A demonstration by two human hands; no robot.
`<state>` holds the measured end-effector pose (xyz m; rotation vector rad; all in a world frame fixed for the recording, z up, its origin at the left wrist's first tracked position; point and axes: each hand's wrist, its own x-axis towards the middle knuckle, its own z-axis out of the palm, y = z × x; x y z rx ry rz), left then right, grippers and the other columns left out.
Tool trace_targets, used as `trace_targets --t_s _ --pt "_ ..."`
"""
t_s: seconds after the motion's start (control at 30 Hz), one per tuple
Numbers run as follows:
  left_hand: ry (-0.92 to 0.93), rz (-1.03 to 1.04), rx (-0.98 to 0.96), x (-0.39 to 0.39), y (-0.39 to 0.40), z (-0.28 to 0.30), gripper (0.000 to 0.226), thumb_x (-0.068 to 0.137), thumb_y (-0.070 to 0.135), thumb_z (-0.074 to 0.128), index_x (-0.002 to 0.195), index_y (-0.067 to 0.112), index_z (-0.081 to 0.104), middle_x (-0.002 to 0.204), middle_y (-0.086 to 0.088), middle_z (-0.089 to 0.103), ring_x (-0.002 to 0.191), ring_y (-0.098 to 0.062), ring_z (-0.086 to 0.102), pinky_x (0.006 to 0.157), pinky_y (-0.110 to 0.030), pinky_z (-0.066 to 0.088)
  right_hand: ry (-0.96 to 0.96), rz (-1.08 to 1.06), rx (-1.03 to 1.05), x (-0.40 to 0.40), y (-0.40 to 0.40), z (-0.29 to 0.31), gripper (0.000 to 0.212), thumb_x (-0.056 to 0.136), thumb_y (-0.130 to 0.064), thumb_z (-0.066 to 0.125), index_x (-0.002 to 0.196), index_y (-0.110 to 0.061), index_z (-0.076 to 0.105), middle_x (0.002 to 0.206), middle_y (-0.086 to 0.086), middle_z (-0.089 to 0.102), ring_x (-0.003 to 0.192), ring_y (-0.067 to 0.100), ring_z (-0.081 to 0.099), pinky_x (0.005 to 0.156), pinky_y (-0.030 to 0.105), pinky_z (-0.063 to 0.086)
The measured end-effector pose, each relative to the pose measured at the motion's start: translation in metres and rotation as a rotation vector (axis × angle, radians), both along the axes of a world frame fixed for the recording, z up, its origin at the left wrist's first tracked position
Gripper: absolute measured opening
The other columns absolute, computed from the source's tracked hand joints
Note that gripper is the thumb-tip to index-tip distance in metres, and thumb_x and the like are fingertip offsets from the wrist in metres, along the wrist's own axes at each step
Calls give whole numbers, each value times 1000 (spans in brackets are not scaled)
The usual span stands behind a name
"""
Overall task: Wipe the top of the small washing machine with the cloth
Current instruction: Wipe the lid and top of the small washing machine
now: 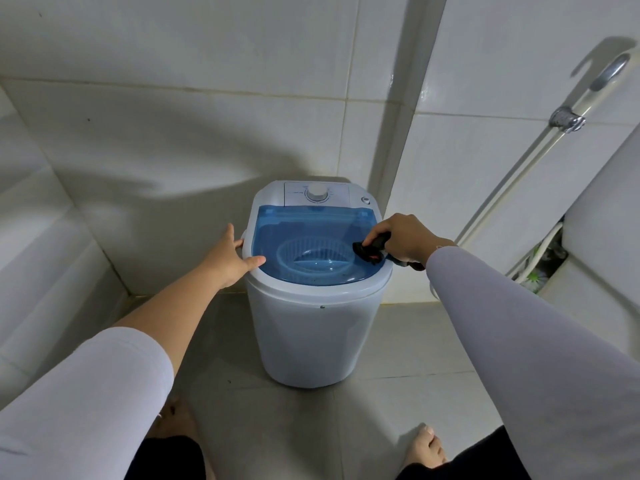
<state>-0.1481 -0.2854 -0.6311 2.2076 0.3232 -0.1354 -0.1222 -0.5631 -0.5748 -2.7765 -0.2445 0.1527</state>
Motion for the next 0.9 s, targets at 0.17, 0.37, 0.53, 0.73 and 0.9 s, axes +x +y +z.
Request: trace_targets --t_s 0.17,0.37,0.53,0.73,0.9 --pt "-14 22 7 -4 -4 -2 88 90 29 61 152 20 0 157 -1 28 144 -29 27 115 -46 24 -28 34 -67 -4 12 22 47 85 10 37 108 -14 71 119 9 62 85 16 45 65 18 42" --pt "12 -57 -6 -12 8 -3 96 84 35 67 153 22 1 157 4 28 145 -26 26 116 -46 22 -68 148 22 4 64 36 46 85 5 42 107 -24 70 114 2 62 84 18 53 66 21 51" --pt "-1 -96 -60 -18 14 -10 101 82 30 71 153 22 -2 157 8 26 145 -23 24 116 -40 21 -80 312 -28 1 118 22 50 86 7 39 117 -21 66 124 4 62 110 23 55 86 20 45" --pt "-49 -108 -96 -17 16 -16 102 83 29 70 153 20 -4 157 7 25 146 -22 23 116 -38 20 -85 416 -170 2 151 4 51 89 5 40 127 -24 59 132 4 58 117 23 52 94 25 40" --pt "-72 -106 -113 -16 19 -21 101 83 27 71 152 20 -2 157 5 25 146 -22 22 118 -40 19 -66 425 -259 4 151 -3 52 90 4 41 126 -29 58 131 2 57 117 24 50 96 29 41"
